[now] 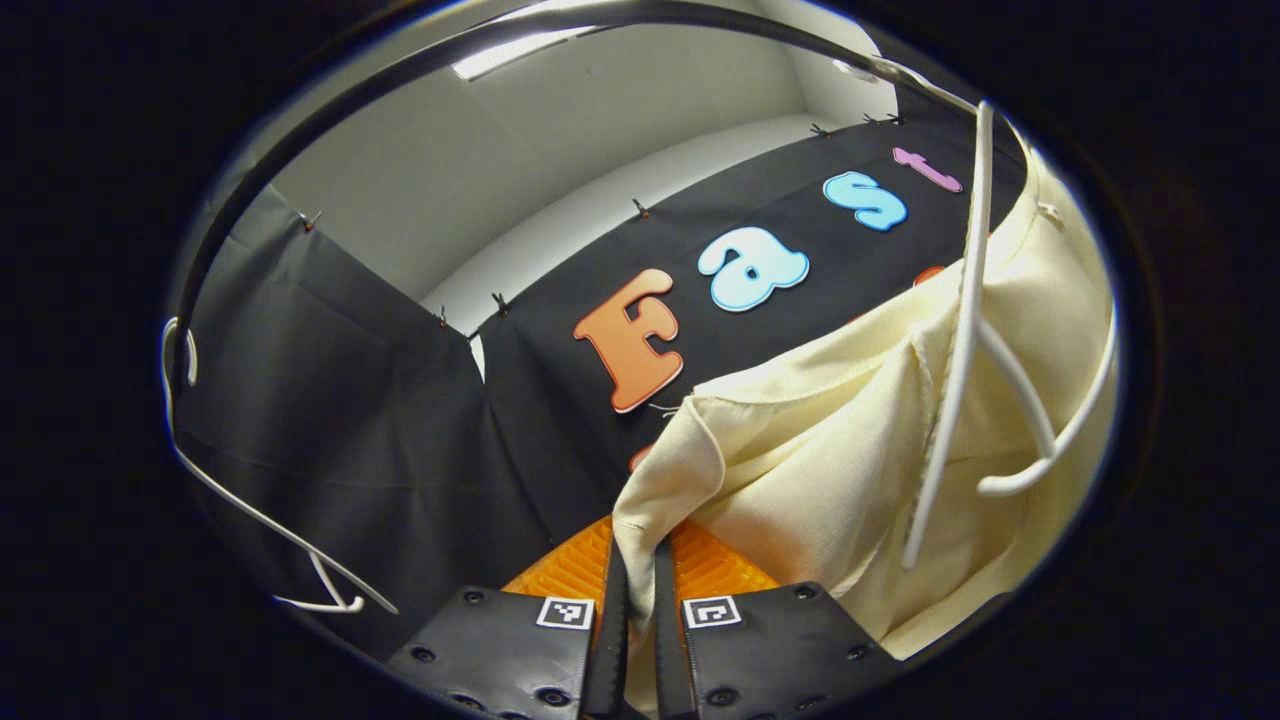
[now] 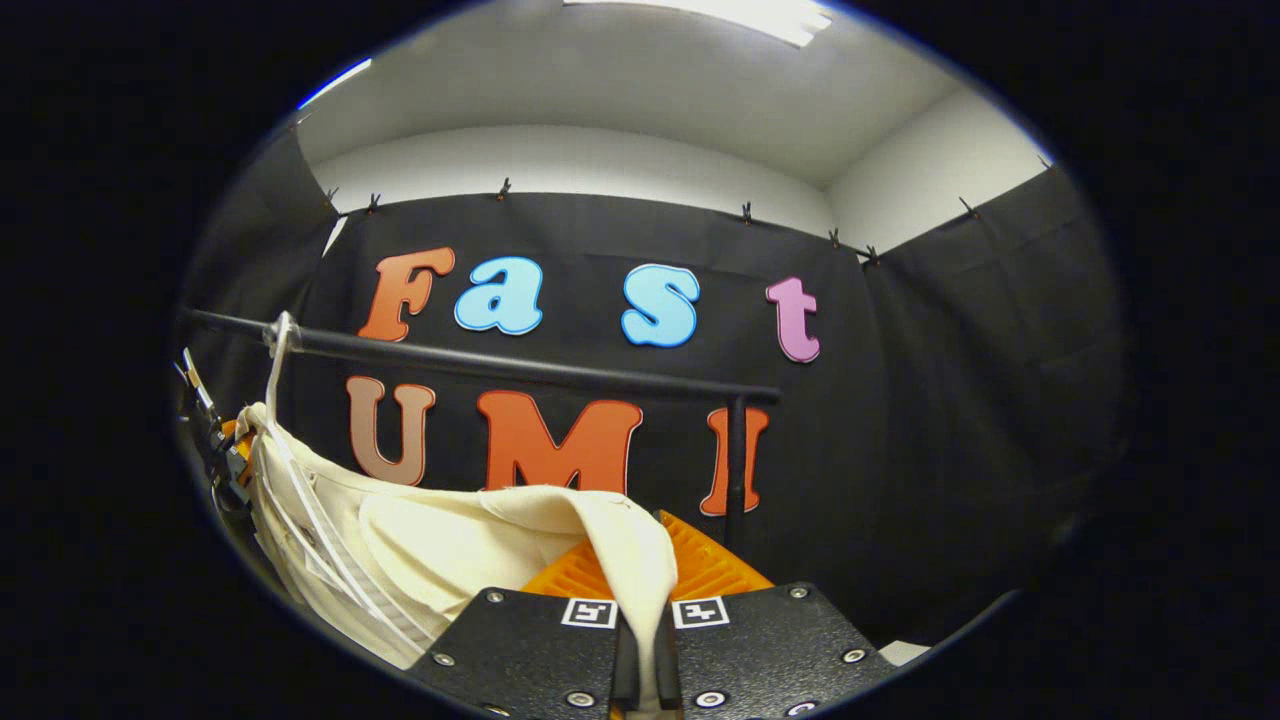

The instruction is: Grasp the clothes on the hanger with both hands and then place them into the laundry hamper below.

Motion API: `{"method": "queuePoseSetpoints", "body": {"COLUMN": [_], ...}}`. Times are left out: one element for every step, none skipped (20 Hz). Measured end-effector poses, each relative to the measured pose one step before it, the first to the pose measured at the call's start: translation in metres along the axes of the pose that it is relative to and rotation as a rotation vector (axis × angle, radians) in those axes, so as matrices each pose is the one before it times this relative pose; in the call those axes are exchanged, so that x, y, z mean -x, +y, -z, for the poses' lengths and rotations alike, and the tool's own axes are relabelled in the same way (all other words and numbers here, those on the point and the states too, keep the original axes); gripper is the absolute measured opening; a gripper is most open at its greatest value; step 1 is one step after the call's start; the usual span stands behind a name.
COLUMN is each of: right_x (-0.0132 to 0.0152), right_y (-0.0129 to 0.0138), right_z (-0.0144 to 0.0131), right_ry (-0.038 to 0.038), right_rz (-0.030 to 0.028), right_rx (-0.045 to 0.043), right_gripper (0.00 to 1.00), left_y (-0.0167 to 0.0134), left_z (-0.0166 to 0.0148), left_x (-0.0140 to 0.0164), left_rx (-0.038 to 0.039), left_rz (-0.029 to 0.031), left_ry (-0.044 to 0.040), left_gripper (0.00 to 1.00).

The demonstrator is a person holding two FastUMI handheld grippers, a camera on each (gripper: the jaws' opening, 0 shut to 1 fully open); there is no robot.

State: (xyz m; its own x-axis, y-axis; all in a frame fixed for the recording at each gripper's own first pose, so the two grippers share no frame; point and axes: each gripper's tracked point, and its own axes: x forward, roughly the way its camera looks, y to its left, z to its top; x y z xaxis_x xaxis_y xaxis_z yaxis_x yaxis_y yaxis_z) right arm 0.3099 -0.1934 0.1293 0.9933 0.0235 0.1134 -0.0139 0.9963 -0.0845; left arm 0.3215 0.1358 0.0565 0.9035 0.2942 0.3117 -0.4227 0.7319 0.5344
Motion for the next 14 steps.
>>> {"method": "queuePoseSetpoints", "body": {"right_x": [0.00058, 0.00359, 0.00571, 0.01012, 0.00918, 0.00922, 0.00797, 0.00711, 0.01003, 0.01117, 0.01146, 0.01196, 0.01011, 0.011], "right_y": [0.0049, 0.00524, 0.00406, 0.00279, 0.00231, 0.00309, 0.00513, 0.00478, 0.00485, 0.00568, 0.00436, 0.0035, 0.00394, 0.00581], "right_z": [0.0178, 0.01619, 0.01041, 0.00942, 0.0088, 0.00941, 0.00775, 0.00625, 0.00446, 0.00105, 0.00076, 0.00074, -0.00018, -0.00188], "right_ry": [0.01796, 0.00976, -0.00424, -0.00728, -0.00124, 0.00728, 0.01109, 0.01131, 0.0039, -0.00159, -0.00305, -0.00111, -0.00085, -0.00319], "right_rz": [-0.00823, -0.00788, -0.00487, -0.00237, 0.00187, -0.00216, -0.00763, -0.00664, -0.00935, -0.00706, -0.00236, 0.00095, 0.00039, -0.00272], "right_rx": [-0.01864, -0.01635, -0.01196, -0.004, 0.00319, 0.0029, -0.00165, -0.00747, -0.00845, -0.00226, 0.0049, 0.00326, -0.00063, -0.009], "right_gripper": [0.06, 0.06, 0.06, 0.06, 0.06, 0.06, 0.06, 0.06, 0.06, 0.06, 0.06, 0.06, 0.06, 0.06], "left_y": [-0.00525, 0.0005, 0.00249, 0.00412, 0.00276, 0.00435, 0.00701, 0.00823, 0.00902, 0.00975, 0.01046, 0.00779, 0.00586, 0.00534], "left_z": [0.01456, 0.0111, 0.00864, 0.00577, 0.00452, 0.00412, 0.00849, 0.00639, 0.00372, 0.00201, -0.00048, -0.00155, -0.00165, -0.00064], "left_x": [0.00261, 0.00676, 0.00526, 0.00569, 0.00501, 0.00641, 0.01222, 0.01337, 0.01326, 0.01346, 0.00955, 0.01136, 0.00928, 0.01356], "left_rx": [0.00908, 0.00206, -0.00262, 0.00449, 0.00593, 0.00368, 0.00471, 0.01102, 0.00852, 0.00515, 0.00569, 0.01378, 0.0101, 0.01368], "left_rz": [0.00952, -0.00078, -0.00809, -0.00994, -0.00346, -0.00118, -0.0015, -0.00108, -0.00473, -0.00666, -0.00599, -0.00065, 0.00184, -0.00021], "left_ry": [0.02251, 0.02015, 0.00639, 0.00086, 0.00351, 0.0084, 0.01045, 0.00912, 0.00795, 0.0034, 0.00504, 0.00374, 0.00864, 0.01288], "left_gripper": [0.19, 0.19, 0.17, 0.17, 0.16, 0.17, 0.17, 0.16, 0.17, 0.17, 0.17, 0.17, 0.16, 0.17]}}
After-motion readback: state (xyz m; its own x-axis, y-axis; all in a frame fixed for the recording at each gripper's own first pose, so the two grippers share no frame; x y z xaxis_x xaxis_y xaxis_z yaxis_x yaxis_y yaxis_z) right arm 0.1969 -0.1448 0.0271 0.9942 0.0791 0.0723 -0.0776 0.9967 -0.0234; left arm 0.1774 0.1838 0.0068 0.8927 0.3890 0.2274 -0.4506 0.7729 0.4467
